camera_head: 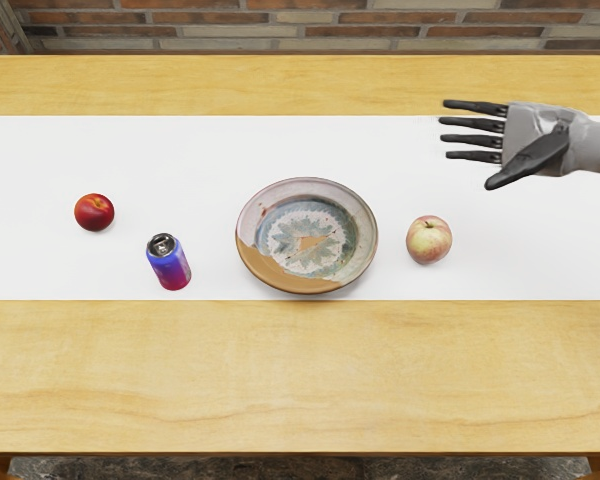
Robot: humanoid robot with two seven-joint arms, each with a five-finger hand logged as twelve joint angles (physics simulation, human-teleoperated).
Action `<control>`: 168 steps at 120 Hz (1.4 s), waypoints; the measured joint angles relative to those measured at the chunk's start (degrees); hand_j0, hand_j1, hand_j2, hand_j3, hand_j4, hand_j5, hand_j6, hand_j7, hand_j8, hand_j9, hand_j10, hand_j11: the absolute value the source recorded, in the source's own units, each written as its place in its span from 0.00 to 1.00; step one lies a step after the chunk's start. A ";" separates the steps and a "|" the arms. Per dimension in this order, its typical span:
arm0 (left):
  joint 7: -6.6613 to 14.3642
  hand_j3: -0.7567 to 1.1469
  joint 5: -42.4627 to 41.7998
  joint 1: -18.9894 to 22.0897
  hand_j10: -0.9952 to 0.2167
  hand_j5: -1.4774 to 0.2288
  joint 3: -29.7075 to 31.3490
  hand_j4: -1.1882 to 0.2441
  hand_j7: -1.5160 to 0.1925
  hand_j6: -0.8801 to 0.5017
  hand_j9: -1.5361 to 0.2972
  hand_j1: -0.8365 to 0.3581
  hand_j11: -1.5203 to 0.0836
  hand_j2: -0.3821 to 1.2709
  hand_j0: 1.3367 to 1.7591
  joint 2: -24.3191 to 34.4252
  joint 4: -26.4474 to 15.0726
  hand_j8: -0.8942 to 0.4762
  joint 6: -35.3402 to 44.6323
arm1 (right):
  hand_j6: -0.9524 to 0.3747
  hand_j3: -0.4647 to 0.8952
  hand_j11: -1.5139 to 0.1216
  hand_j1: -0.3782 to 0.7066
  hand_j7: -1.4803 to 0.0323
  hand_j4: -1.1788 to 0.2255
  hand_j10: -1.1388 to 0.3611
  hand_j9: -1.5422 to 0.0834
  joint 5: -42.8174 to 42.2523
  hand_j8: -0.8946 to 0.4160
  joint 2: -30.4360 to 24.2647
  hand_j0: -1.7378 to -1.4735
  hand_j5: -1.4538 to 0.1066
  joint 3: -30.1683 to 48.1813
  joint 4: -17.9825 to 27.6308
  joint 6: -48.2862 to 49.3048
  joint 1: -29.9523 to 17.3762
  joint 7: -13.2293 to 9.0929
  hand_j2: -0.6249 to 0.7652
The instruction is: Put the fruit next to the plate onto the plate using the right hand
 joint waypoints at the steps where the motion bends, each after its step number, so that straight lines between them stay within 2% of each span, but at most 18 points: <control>1: 0.00 0.40 0.00 0.00 0.62 0.68 0.00 0.66 0.70 0.46 0.66 0.75 0.75 0.26 0.76 0.00 0.00 0.47 0.00 | 0.69 0.34 0.90 0.06 0.95 0.82 0.74 0.92 0.00 0.66 -0.07 0.30 0.90 0.00 0.00 0.00 -0.01 0.00 0.45; 26: 0.00 0.40 0.00 0.01 0.62 0.68 0.00 0.66 0.70 0.46 0.66 0.75 0.75 0.26 0.76 0.00 0.00 0.47 0.00 | 0.69 0.34 0.90 0.06 0.95 0.82 0.74 0.92 -3.00 0.66 -1.04 0.30 0.90 0.44 1.25 0.00 -0.17 0.23 0.45; 35: 0.00 0.40 0.00 0.01 0.62 0.68 0.00 0.66 0.70 0.46 0.66 0.75 0.75 0.26 0.76 0.00 -0.01 0.47 0.00 | 0.69 0.34 0.90 0.06 0.95 0.82 0.74 0.92 -11.25 0.66 -1.24 0.30 0.90 1.40 2.15 0.00 -0.08 1.17 0.45; 44: 0.00 0.40 0.00 0.01 0.62 0.68 0.00 0.66 0.70 0.46 0.66 0.75 0.75 0.26 0.76 0.00 0.00 0.47 0.00 | 0.69 0.34 0.90 0.06 0.95 0.82 0.74 0.92 -21.98 0.66 -1.36 0.30 0.90 3.11 4.72 0.00 0.09 4.40 0.45; 52: 0.00 0.40 0.00 0.01 0.62 0.68 0.00 0.66 0.70 0.46 0.66 0.75 0.75 0.26 0.76 0.00 -0.01 0.47 0.00 | 0.69 0.34 0.90 0.06 0.95 0.82 0.74 0.92 -30.19 0.66 -1.40 0.30 0.90 4.14 8.28 0.00 0.17 6.00 0.45; 65: 0.00 0.40 0.00 0.01 0.62 0.68 0.00 0.66 0.70 0.46 0.66 0.75 0.75 0.26 0.76 0.00 0.00 0.47 0.00 | 0.69 0.34 0.90 0.07 0.95 0.81 0.74 0.92 -43.02 0.65 -1.37 0.30 0.90 4.46 15.00 -0.74 -0.17 7.15 0.45; 79: 0.00 0.40 0.00 0.01 0.62 0.68 0.00 0.66 0.70 0.46 0.66 0.75 0.75 0.26 0.76 0.00 -0.02 0.47 0.00 | 0.69 0.34 0.90 0.07 0.95 0.81 0.73 0.92 -50.76 0.65 -1.43 0.30 0.90 3.48 20.50 -8.10 -0.88 7.64 0.45; 102: 0.00 0.40 0.00 0.01 0.62 0.68 0.00 0.66 0.70 0.46 0.66 0.75 0.75 0.26 0.76 0.00 0.00 0.47 0.00 | 0.69 0.34 0.90 0.07 0.95 0.81 0.73 0.92 -54.32 0.65 -1.51 0.30 0.90 1.13 23.02 -17.93 -1.83 7.61 0.45; 140: 0.00 0.40 0.00 0.01 0.62 0.68 0.00 0.66 0.70 0.46 0.66 0.75 0.75 0.26 0.76 0.00 -0.01 0.47 0.00 | 0.68 0.34 0.89 0.07 0.94 0.81 0.73 0.91 -55.54 0.65 -0.81 0.30 0.90 0.48 21.85 -25.21 -5.18 8.20 0.45; 168: 0.00 0.40 0.00 0.01 0.62 0.68 0.00 0.66 0.70 0.46 0.66 0.75 0.75 0.26 0.76 0.00 -0.01 0.47 0.00 | 0.63 0.34 0.84 0.15 0.88 0.76 0.68 0.86 -62.36 0.59 1.77 0.30 0.84 0.40 22.22 -30.72 -8.73 8.32 0.44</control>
